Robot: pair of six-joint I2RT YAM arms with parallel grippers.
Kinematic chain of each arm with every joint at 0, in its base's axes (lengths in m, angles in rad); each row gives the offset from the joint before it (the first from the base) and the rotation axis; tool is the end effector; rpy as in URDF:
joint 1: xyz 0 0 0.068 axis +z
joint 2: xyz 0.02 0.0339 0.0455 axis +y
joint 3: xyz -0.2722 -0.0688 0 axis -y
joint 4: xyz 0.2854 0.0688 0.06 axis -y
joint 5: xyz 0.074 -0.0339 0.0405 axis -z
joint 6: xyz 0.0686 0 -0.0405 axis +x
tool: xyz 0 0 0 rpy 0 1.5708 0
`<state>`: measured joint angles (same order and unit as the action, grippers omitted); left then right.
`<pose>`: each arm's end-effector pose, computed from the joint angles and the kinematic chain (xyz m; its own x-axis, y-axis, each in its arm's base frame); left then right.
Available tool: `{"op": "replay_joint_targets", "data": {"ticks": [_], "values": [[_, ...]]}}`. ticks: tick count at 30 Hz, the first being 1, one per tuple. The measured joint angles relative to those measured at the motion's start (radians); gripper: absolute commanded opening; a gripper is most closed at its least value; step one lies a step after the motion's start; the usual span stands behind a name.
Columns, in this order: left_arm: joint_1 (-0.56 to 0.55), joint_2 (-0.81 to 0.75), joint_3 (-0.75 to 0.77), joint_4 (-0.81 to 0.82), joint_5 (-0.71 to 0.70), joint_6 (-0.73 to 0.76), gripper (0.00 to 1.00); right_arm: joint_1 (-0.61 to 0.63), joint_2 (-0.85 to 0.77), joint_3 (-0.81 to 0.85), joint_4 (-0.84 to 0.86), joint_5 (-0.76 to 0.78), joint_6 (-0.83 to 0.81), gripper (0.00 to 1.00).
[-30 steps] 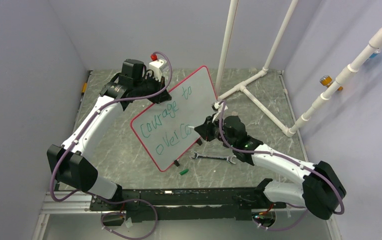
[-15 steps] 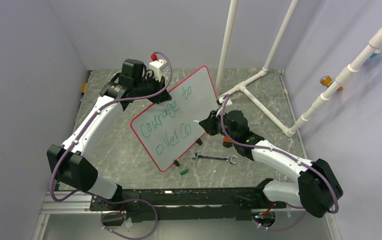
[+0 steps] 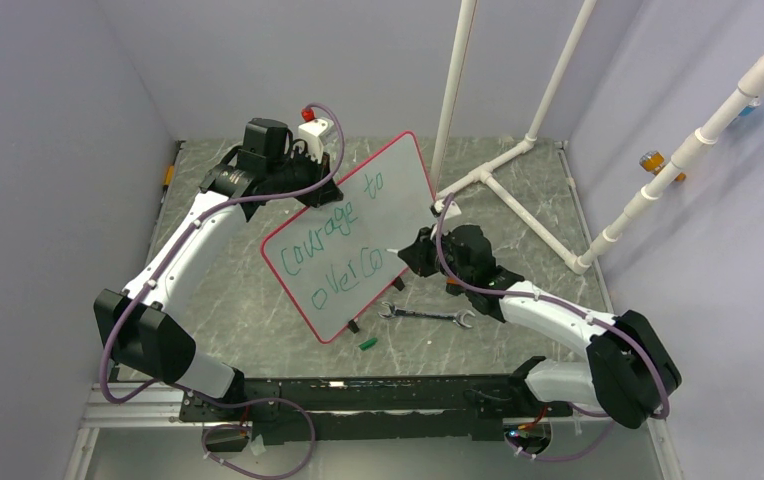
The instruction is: Write a sentence on the whiteboard
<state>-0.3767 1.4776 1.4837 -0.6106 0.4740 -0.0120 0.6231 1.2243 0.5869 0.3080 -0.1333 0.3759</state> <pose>0.3519 -0.1729 0.3695 -0.5366 0.2008 -0.8196 0.6701 0.6917 -0.2693 0.2602 0.1982 0.2020 -0.4942 0.0929 -0.8644 -0.5366 0.7497 0.3874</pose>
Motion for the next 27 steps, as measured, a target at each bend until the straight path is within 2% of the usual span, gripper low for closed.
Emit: {"op": "replay_joint_targets", "data": {"ticks": [16, 27], "values": [[0.000, 0.000, 0.000, 0.000, 0.000, 0.000, 0.00, -0.001, 0.006, -0.036, 0.002, -0.003, 0.010, 0.00], [0.000, 0.000, 0.000, 0.000, -0.001, 0.000, 0.00, -0.001, 0.021, 0.077, -0.019, -0.004, 0.008, 0.00]]}}
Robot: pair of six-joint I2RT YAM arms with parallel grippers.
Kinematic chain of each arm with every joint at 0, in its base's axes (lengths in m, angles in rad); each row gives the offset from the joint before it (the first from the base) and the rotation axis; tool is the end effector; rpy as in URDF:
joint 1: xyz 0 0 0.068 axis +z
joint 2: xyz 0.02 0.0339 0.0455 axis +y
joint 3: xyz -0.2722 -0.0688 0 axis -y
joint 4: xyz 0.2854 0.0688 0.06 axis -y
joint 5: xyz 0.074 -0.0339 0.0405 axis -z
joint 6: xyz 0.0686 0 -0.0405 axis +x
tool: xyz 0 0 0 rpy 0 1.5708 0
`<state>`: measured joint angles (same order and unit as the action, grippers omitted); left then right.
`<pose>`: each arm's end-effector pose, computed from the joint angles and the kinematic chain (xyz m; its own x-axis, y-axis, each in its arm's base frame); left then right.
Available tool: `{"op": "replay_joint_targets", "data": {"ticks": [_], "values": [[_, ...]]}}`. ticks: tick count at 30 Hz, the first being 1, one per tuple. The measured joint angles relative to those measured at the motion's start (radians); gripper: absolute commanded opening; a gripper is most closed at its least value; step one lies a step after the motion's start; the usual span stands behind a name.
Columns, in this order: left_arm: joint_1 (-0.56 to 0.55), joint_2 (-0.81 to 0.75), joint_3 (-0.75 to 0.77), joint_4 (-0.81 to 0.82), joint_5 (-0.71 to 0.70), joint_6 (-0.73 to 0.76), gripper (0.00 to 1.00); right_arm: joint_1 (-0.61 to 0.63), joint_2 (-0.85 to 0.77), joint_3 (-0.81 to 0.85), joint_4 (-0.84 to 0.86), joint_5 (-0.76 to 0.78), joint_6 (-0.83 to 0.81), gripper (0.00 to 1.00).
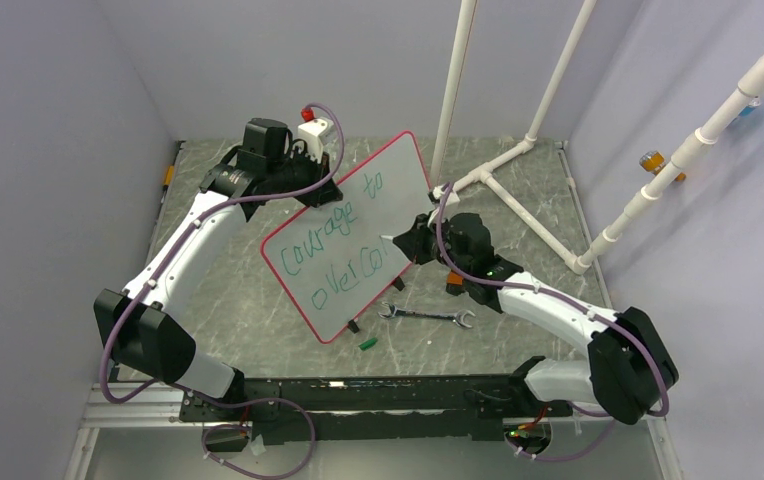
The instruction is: Write a sentence on the whiteboard
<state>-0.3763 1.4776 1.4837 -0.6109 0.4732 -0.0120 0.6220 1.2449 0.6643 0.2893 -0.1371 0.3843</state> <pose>0.3520 -0.1727 0.3695 -0.5369 0.2007 -0.8194 0.6694 0.6925 -0.2690 0.2712 0.2059 0.2242 -0.4727 0.1181 -0.8733 -0.5462 0.7384 0.3955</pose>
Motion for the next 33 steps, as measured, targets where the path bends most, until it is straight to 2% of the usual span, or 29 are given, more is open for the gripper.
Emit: {"op": "replay_joint_targets", "data": {"ticks": [20, 33], "values": [[0.001, 0.000, 0.000, -0.006, -0.016, -0.005, 0.00, -0.019, 0.025, 0.000, 0.001, 0.042, 0.030, 0.00], [0.002, 0.000, 0.000, -0.011, -0.026, -0.013, 0.00, -0.023, 0.029, -0.068, 0.005, 0.054, 0.047, 0.00]]}}
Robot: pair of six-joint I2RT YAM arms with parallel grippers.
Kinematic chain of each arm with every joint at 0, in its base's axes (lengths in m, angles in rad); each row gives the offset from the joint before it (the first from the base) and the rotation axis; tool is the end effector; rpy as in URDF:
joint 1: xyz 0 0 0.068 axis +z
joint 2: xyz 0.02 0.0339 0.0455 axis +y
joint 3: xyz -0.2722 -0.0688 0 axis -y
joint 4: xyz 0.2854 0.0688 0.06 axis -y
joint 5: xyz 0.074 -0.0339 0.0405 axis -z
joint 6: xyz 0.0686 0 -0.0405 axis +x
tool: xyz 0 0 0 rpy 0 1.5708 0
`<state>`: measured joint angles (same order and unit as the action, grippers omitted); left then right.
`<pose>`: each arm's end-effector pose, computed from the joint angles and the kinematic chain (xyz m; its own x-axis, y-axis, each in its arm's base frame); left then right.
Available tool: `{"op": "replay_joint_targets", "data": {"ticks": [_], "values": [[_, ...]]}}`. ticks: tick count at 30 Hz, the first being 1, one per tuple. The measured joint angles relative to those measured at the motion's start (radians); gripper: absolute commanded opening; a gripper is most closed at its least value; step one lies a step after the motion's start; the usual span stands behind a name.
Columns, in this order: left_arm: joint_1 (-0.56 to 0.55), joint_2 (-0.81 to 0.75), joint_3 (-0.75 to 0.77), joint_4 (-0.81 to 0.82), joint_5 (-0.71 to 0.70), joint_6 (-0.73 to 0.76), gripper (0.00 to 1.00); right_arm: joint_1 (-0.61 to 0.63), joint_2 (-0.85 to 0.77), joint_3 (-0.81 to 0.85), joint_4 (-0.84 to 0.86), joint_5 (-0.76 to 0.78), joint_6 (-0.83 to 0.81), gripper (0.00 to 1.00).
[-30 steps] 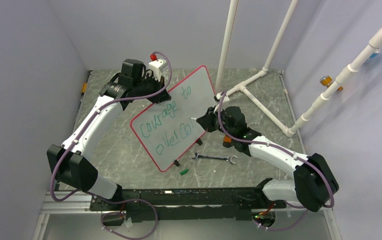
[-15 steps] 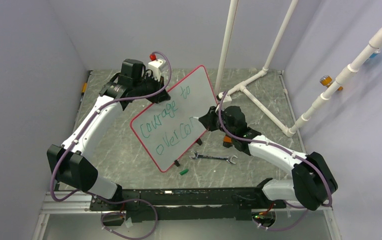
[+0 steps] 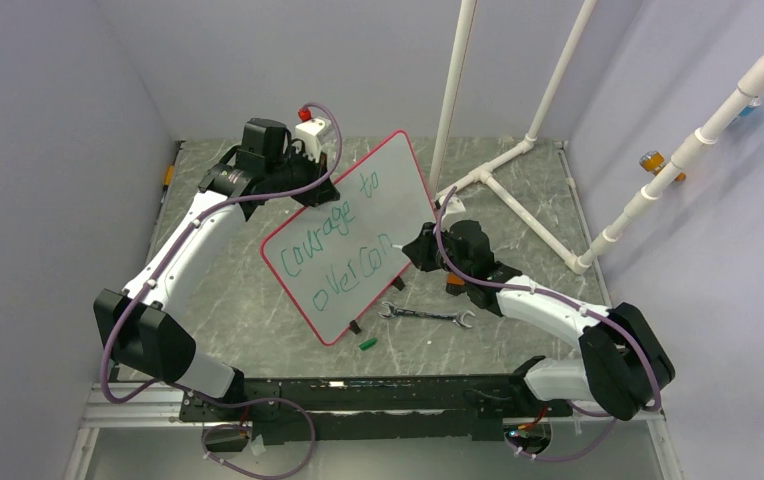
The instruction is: Write a sentence on the whiteboard
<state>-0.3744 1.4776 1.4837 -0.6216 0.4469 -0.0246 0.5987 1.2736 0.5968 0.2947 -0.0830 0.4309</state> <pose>0.3527 -0.1705 0.3678 -0.5534 0.1936 -0.8101 0.6448 0.7153 -0.2695 0.2714 0.1921 0.1887 -0.5410 0.1348 -0.8302 -0.4394 0.7964 0.4157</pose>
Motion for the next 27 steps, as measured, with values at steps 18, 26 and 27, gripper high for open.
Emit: {"op": "replay_joint_targets", "data": {"ticks": [18, 26, 27], "values": [[0.000, -0.001, 0.000, -0.003, 0.001, -0.003, 0.00, -0.001, 0.038, 0.105, -0.071, 0.009, -0.010, 0.00], [0.000, -0.002, 0.000, -0.003, 0.002, -0.003, 0.00, -0.006, 0.071, 0.149, -0.071, 0.015, -0.013, 0.00], [0.000, -0.002, 0.000, -0.003, 0.002, -0.003, 0.00, -0.007, 0.072, 0.152, -0.071, 0.014, -0.013, 0.00]]}}
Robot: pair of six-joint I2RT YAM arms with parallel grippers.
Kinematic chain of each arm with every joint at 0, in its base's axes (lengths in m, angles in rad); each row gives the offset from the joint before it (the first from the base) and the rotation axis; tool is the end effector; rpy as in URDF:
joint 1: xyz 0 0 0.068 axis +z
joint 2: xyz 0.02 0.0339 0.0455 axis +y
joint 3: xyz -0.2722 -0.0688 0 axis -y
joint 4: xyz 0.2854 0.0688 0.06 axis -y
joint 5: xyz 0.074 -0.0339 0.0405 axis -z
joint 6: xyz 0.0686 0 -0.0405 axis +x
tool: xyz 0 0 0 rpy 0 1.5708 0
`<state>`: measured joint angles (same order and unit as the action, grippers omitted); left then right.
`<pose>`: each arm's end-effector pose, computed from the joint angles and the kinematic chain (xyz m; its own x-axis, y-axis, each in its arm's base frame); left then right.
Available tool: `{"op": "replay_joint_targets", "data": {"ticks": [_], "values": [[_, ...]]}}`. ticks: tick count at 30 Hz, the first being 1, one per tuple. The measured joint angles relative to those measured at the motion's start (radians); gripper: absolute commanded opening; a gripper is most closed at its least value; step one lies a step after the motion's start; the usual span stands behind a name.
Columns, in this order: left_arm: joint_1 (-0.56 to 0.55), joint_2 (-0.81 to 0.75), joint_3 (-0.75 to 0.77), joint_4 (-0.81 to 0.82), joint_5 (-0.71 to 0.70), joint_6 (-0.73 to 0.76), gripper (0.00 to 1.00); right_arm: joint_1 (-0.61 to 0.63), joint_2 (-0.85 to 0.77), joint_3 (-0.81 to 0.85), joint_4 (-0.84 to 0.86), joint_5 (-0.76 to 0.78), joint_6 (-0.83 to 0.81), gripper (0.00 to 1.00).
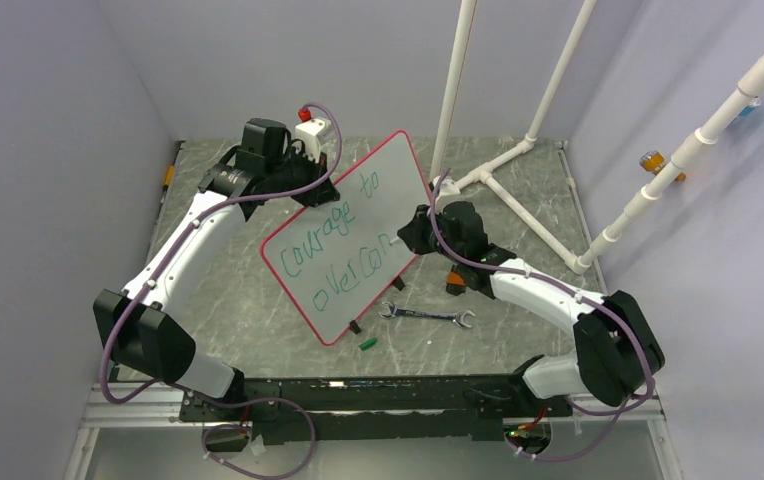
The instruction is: Write a sentence on the whiteboard
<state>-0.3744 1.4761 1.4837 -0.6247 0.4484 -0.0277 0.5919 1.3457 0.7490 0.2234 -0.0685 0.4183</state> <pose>0.3521 -0.1703 0.3681 -0.5566 0.1919 -0.8083 0.6435 0.7150 -0.2734 0.2975 0.2057 0.2161 -0.5242 0.1359 -0.8407 -0.4340 0.8067 0.4010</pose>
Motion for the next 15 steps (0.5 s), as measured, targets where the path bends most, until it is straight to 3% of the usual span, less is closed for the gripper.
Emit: {"op": "replay_joint_targets", "data": {"ticks": [15], "values": [[0.000, 0.000, 0.000, 0.000, 0.003, 0.000, 0.00, -0.019, 0.005, 0.043, 0.003, 0.000, 0.006, 0.00]]}}
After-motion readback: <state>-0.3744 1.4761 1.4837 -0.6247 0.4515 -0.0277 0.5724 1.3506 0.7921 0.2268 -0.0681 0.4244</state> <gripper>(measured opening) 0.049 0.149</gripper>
